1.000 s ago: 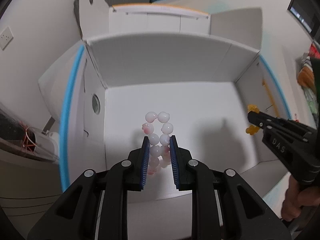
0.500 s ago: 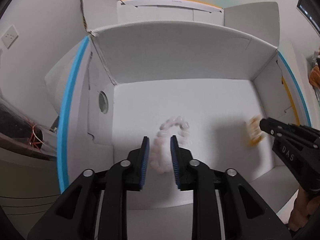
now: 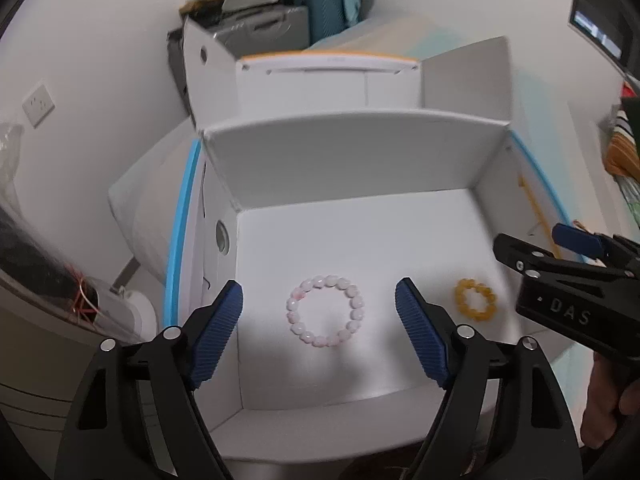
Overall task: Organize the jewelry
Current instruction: 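Open left tool dropping pink bracelet while right tool drops yellow bracelet in box, then move both tools back over the remaining bracelets on the bed, then grasp red bead bracelet with left tool while right tool grasps multicolour bracelet, then lift and carry both held bracelets to the white box, then open left tool releasing red bracelet while right tool releases multicolour bracelet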
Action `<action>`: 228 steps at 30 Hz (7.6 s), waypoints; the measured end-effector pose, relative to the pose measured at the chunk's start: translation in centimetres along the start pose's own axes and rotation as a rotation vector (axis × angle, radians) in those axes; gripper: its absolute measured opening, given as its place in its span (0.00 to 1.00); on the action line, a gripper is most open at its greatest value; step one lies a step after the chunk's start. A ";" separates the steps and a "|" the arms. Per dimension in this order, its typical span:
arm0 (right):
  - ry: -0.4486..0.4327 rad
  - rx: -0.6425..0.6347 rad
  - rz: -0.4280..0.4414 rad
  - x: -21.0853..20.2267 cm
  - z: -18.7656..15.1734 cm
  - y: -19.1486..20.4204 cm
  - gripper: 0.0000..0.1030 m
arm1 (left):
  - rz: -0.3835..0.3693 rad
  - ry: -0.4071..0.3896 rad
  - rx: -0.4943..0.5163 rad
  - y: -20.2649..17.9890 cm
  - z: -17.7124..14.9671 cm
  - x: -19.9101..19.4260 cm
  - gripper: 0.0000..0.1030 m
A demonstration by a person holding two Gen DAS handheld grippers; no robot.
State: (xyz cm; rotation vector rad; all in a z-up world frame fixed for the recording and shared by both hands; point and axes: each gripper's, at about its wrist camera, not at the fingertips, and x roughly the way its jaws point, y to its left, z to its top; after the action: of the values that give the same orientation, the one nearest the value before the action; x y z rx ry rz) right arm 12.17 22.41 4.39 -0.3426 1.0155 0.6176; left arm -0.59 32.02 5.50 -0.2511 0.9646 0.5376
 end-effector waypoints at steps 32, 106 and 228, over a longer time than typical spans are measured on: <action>-0.231 0.190 -0.252 -16.2 -9.9 -19.4 0.93 | -0.265 -0.217 0.211 -17.8 -1.2 -10.7 0.94; 0.016 0.417 -0.219 -3.6 -31.5 -34.8 0.09 | -0.282 0.126 0.327 -35.9 -1.1 12.6 0.24; -0.130 -0.053 -0.026 -0.6 -0.2 1.7 0.09 | -0.080 0.074 -0.057 1.7 1.7 2.0 0.13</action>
State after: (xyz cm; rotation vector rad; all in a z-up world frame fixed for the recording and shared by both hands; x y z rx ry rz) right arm 10.76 23.49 4.82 -0.3573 0.8704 0.6366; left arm 0.66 34.82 4.86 -0.3617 1.0071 0.4854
